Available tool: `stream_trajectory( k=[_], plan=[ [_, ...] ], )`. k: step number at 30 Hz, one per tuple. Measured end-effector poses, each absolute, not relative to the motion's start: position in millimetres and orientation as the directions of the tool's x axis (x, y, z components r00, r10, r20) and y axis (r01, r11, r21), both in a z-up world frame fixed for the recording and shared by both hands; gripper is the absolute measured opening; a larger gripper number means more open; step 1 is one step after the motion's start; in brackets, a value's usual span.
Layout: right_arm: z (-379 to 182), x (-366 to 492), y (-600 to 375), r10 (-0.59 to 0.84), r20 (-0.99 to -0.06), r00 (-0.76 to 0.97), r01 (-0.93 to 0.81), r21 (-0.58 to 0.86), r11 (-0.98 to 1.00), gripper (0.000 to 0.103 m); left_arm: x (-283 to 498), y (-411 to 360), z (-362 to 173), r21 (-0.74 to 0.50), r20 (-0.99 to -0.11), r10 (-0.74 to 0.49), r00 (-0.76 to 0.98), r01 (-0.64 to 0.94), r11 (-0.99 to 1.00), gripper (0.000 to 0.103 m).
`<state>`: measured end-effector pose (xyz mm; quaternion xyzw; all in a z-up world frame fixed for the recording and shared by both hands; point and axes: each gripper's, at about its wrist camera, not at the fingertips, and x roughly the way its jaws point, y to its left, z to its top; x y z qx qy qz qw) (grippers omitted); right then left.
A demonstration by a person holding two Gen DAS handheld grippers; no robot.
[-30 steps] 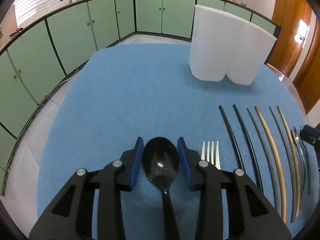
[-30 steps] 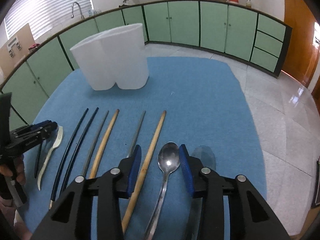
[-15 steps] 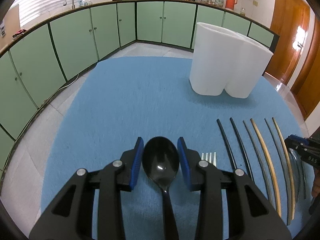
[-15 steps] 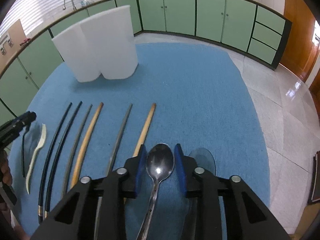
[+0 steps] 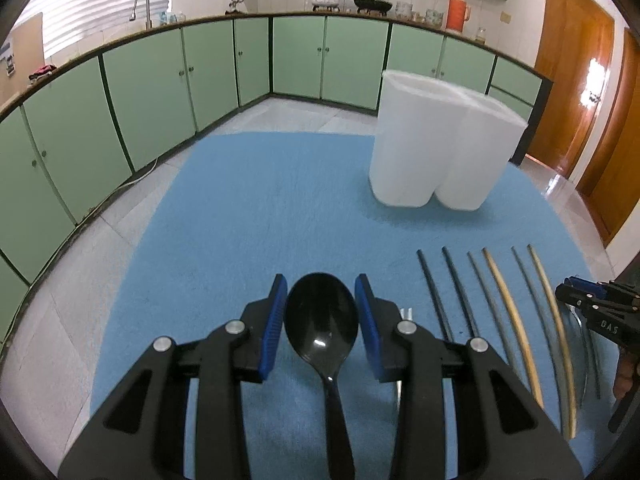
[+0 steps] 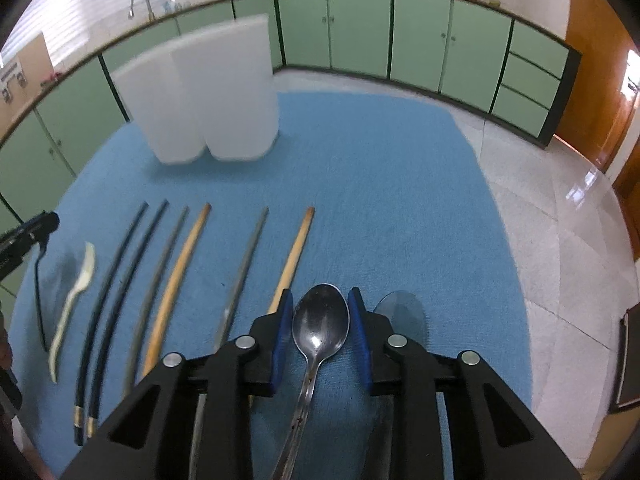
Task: Organize utensils
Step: 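Lift both spoons and carry them toward the white utensil holder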
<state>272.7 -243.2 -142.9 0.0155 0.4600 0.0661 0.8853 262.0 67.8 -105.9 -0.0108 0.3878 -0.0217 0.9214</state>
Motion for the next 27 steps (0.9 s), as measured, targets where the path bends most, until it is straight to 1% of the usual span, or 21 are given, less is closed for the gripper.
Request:
stream_trajectory(
  k=[8,14,19,23,27],
  plan=[
    [-81,243,-256,0.168,-0.670,0.723,-0.113,0.126,0.986,0.028,240,73,-66,-0.068,-0.606,-0.074,0.792,0.042,0.997,0.034],
    [-46,237,-258,0.183,-0.589,0.788,-0.133,0.127,0.983,0.027,230,66,-41,-0.074,-0.544,-0.086,0.835,0.055,0.996,0.033],
    [-27,244,-261,0.202,-0.548,0.812,-0.147,0.142,0.979,0.027,231,63,-23,-0.079,-0.498,-0.094,0.862,0.063,0.995,0.033],
    [-2,257,-259,0.215,-0.498,0.840,-0.170,0.135,0.976,0.027,238,58,-3,-0.086,-0.449,-0.104,0.888,0.073,0.994,0.033],
    [23,279,-255,0.232,-0.447,0.864,-0.195,0.129,0.972,0.027,258,49,20,-0.092,-0.377,-0.122,0.918,0.094,0.991,0.033]
  ],
)
